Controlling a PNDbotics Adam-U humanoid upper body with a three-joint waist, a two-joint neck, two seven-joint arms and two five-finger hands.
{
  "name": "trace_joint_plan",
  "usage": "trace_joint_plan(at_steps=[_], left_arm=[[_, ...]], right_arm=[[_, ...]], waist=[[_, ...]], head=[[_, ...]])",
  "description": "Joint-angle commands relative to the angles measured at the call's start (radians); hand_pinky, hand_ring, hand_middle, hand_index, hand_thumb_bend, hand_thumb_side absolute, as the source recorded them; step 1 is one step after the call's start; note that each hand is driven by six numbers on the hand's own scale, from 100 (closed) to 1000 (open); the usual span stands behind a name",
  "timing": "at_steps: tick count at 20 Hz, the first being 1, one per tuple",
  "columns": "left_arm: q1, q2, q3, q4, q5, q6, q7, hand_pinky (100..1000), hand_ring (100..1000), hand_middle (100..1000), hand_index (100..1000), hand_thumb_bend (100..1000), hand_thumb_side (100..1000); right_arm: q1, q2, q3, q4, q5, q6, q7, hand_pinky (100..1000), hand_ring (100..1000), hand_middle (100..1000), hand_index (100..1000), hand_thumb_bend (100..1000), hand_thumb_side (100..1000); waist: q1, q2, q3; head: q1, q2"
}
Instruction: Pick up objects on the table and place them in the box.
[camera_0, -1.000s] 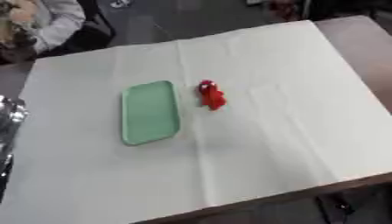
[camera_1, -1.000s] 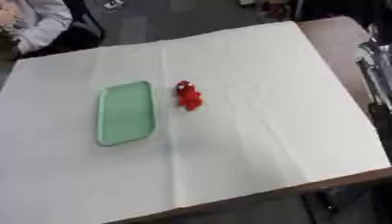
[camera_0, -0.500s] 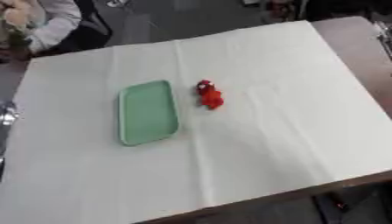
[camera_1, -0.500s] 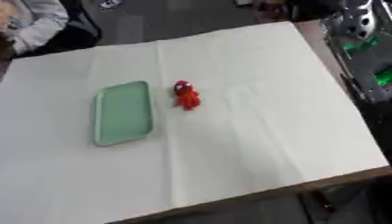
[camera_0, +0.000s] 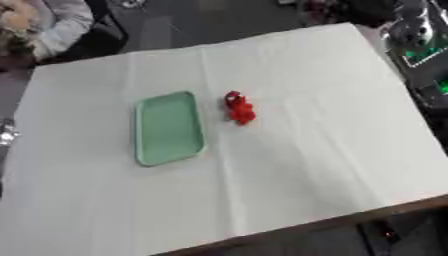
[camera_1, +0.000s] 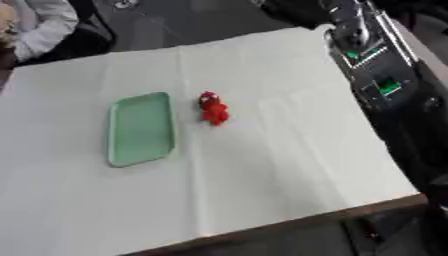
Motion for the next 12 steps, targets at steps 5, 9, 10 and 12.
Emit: trace_joint_plan(at_steps=[5,9,10,12], left_arm=[[-0.016,-0.001,0.0,-0.014,0.011,-0.002,-0.004,421,430,587,681,419,770],[-0.015,-0.005,0.0,-0.014,0.013,-0.003,-0.003,419,429,587,681,419,769],[-0.016,-0.006,0.0,-0.014,0.014,-0.003,-0.003,420,430,587,681,418,770],[-0.017,-0.007,0.0,-0.014,0.014,-0.004,-0.003,422,431,588,681,419,769]], right_arm=[[-0.038,0.05,0.028,0.079,0.082,-0.037,0.004,763,1000,535,855,386,869],[-0.055,0.074,0.039,0.121,0.117,-0.076,-0.021,766,1000,531,840,546,848],[-0.063,0.083,0.04,0.14,0.131,-0.082,-0.027,764,1000,527,848,554,826],[-0.079,0.1,0.044,0.183,0.158,-0.091,-0.037,765,1000,525,848,539,854]], waist=[[0.004,-0.004,0.006],[0.007,0.0,0.008],[0.007,0.0,0.008],[0.008,0.0,0.01]], head=[[-0.021,-0.001],[-0.03,-0.001],[-0.033,-0.001],[-0.042,-0.001]])
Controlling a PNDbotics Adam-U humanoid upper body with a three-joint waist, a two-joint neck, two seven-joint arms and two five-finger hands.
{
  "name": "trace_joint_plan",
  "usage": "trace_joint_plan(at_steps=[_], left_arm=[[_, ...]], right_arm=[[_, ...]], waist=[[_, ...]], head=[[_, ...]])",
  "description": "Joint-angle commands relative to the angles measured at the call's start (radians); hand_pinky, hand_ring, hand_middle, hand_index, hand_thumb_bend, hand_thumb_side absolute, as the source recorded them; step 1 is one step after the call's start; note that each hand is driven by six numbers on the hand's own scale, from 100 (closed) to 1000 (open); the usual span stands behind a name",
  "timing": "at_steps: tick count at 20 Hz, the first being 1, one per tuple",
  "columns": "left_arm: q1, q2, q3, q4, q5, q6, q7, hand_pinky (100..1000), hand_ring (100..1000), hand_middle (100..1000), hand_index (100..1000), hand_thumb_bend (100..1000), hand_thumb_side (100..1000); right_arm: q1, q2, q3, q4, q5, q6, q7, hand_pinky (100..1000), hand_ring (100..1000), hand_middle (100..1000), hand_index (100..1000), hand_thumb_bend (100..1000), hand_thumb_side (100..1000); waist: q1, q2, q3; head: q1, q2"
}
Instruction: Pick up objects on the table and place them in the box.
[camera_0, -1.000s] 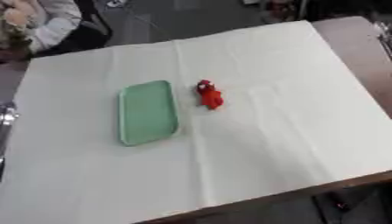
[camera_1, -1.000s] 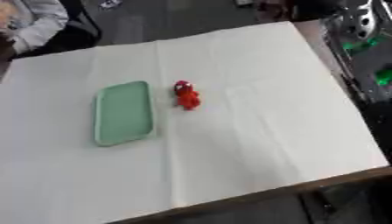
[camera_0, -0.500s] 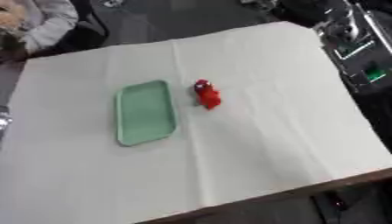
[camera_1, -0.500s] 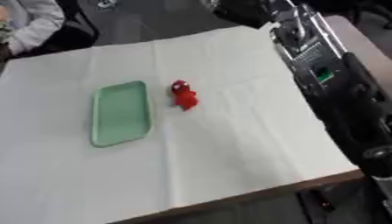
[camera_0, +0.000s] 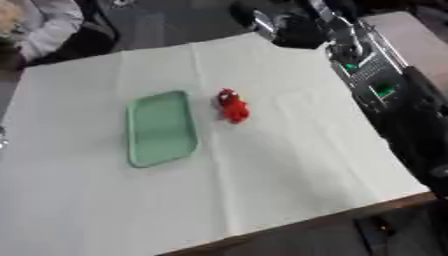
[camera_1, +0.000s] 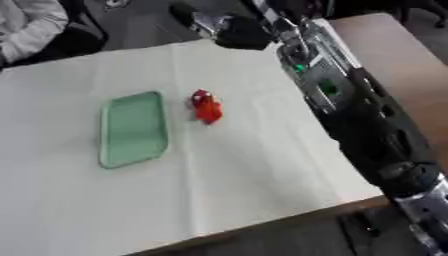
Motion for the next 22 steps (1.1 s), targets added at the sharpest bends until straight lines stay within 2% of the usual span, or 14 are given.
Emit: trace_joint_plan(at_steps=[1,2,3,4,7,11,12,13,16,22], left_arm=[[-0.018,0.009,0.006,-0.014,0.004,-0.004,-0.002,422,431,588,681,419,769],[-0.02,0.008,0.006,-0.014,0.004,-0.005,-0.002,423,431,588,681,419,769],[-0.02,0.008,0.005,-0.014,0.005,-0.006,-0.002,423,431,588,681,419,769],[-0.021,0.008,0.004,-0.014,0.007,-0.007,-0.003,418,428,587,682,418,771],[-0.029,0.005,0.002,-0.014,0.018,-0.008,-0.006,422,430,587,682,418,770],[-0.034,0.0,0.002,-0.014,0.022,-0.012,-0.007,421,429,587,682,417,771],[-0.035,-0.001,0.002,-0.014,0.022,-0.013,-0.007,421,429,587,682,417,771],[-0.035,-0.002,0.003,-0.014,0.023,-0.013,-0.007,421,429,587,682,417,771],[-0.039,-0.004,0.003,-0.014,0.024,-0.015,-0.007,424,431,588,682,417,770],[-0.043,-0.005,0.004,-0.014,0.024,-0.017,-0.008,425,431,589,682,416,769]], right_arm=[[-0.047,0.021,0.001,0.056,0.041,-0.019,-0.013,765,1000,525,848,539,854],[-0.055,0.03,0.002,0.081,0.052,-0.022,-0.013,769,1000,522,847,507,868],[-0.063,0.038,0.003,0.107,0.063,-0.024,-0.01,768,1000,522,848,511,866],[-0.072,0.044,0.007,0.129,0.076,-0.028,-0.006,774,1000,524,851,466,900],[-0.105,0.066,0.023,0.205,0.134,-0.04,0.028,776,1000,527,853,439,923],[-0.127,0.093,0.017,0.283,0.184,-0.054,0.047,779,1000,525,854,415,943],[-0.13,0.099,0.015,0.299,0.193,-0.056,0.05,781,1000,527,855,412,925],[-0.132,0.106,0.012,0.318,0.204,-0.056,0.056,783,1000,531,857,406,950],[-0.134,0.126,0.004,0.363,0.243,-0.058,0.068,785,1000,538,860,385,950],[-0.12,0.158,0.005,0.408,0.308,-0.078,0.075,783,1000,544,856,371,948]], waist=[[-0.001,-0.01,0.004],[-0.001,-0.01,0.005],[-0.001,-0.009,0.006],[-0.001,-0.009,0.006],[-0.001,-0.007,0.011],[0.001,-0.003,0.014],[0.001,-0.002,0.014],[0.001,-0.002,0.015],[0.003,0.0,0.017],[0.004,0.001,0.018]], head=[[-0.022,-0.001],[-0.027,-0.001],[-0.031,-0.001],[-0.036,-0.001],[-0.068,-0.001],[-0.097,-0.001],[-0.1,-0.001],[-0.103,-0.001],[-0.115,-0.001],[-0.122,-0.001]])
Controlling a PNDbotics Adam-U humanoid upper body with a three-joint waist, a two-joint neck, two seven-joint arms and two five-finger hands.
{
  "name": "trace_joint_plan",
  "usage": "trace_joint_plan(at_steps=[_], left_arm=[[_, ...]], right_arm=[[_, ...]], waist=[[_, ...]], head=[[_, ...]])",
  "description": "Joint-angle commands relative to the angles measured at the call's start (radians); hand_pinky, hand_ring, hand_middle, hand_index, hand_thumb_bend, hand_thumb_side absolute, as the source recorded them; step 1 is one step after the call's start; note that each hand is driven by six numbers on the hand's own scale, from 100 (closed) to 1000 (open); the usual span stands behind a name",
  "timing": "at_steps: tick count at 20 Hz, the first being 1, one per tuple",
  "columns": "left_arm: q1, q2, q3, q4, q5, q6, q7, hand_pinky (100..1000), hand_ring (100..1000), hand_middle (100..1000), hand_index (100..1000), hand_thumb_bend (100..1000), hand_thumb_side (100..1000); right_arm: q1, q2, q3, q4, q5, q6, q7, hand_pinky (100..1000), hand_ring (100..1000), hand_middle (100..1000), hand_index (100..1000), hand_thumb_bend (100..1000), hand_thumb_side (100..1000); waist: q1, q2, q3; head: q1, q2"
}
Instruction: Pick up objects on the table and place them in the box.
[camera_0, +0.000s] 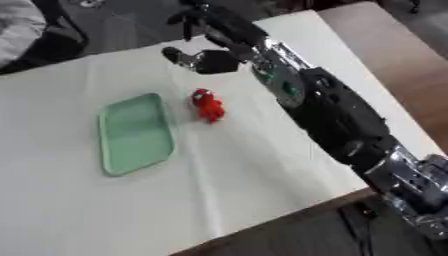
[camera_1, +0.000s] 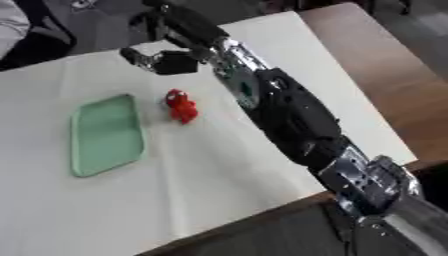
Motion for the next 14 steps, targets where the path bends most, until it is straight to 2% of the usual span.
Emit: trace_joint_plan(at_steps=[1,6,14], left_arm=[[-0.019,0.011,0.005,-0.014,0.002,-0.006,-0.002,426,432,589,682,416,769],[-0.021,0.011,0.005,-0.014,0.002,-0.006,-0.003,427,432,589,682,415,768],[-0.022,0.011,0.008,-0.014,0.0,-0.008,-0.001,428,433,590,682,415,767]], right_arm=[[-0.017,0.01,-0.005,0.01,0.034,-0.015,0.002,783,1000,546,855,370,947],[-0.009,0.02,-0.007,0.034,0.069,-0.034,0.002,779,1000,548,850,352,942],[0.012,0.042,-0.007,0.083,0.118,-0.054,-0.002,791,1000,575,881,317,988]], waist=[[0.001,-0.01,0.002],[0.001,-0.009,0.002],[0.002,-0.008,0.002]], head=[[-0.008,-0.001],[-0.005,-0.001],[-0.007,-0.001]])
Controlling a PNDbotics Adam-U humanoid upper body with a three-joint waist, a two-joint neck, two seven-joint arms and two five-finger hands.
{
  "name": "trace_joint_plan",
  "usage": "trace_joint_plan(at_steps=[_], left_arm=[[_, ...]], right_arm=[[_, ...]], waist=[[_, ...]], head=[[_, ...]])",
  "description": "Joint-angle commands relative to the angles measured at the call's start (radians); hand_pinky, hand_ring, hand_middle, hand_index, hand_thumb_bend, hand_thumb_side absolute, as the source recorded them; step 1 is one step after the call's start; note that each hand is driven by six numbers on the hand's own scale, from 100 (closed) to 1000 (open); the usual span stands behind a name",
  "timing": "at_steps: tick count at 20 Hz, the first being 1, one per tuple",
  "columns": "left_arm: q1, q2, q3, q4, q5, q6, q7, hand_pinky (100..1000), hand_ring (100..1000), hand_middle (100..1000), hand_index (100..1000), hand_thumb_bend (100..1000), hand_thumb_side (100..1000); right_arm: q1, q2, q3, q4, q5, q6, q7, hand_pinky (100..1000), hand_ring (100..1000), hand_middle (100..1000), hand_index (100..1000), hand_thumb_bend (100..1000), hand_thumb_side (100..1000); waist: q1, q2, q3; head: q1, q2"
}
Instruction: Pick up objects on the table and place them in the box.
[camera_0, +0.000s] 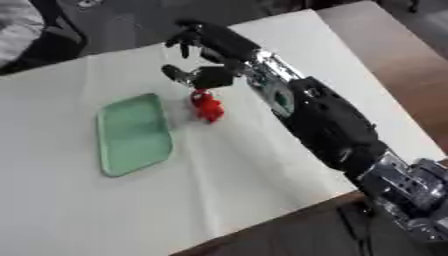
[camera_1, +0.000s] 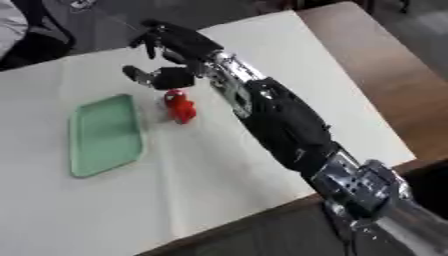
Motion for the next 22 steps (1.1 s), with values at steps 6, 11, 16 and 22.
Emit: trace_joint_plan(at_steps=[6,11,16,22], left_arm=[[-0.022,0.011,0.008,-0.014,0.0,-0.003,0.001,429,435,590,681,415,767],[-0.02,0.012,0.009,-0.014,0.0,-0.003,0.001,429,435,590,680,415,767],[-0.017,0.012,0.007,-0.014,0.0,-0.003,0.0,427,434,589,680,415,767],[-0.012,0.015,0.005,-0.014,0.002,-0.001,-0.002,425,433,589,680,414,767]], right_arm=[[-0.007,0.016,-0.016,0.035,0.014,-0.003,-0.004,1000,1000,832,967,301,976],[-0.006,0.015,-0.018,0.039,0.018,0.005,-0.028,1000,1000,848,968,288,976],[-0.004,0.008,-0.017,0.052,0.035,0.009,-0.032,1000,1000,845,959,280,989],[0.015,0.002,-0.038,0.12,0.096,0.013,-0.039,1000,1000,869,957,265,1000]], waist=[[0.0,-0.008,0.0],[0.0,-0.008,-0.001],[-0.002,-0.011,-0.001],[-0.005,-0.012,-0.005]], head=[[-0.009,-0.001],[-0.008,-0.001],[-0.016,-0.001],[-0.01,-0.001]])
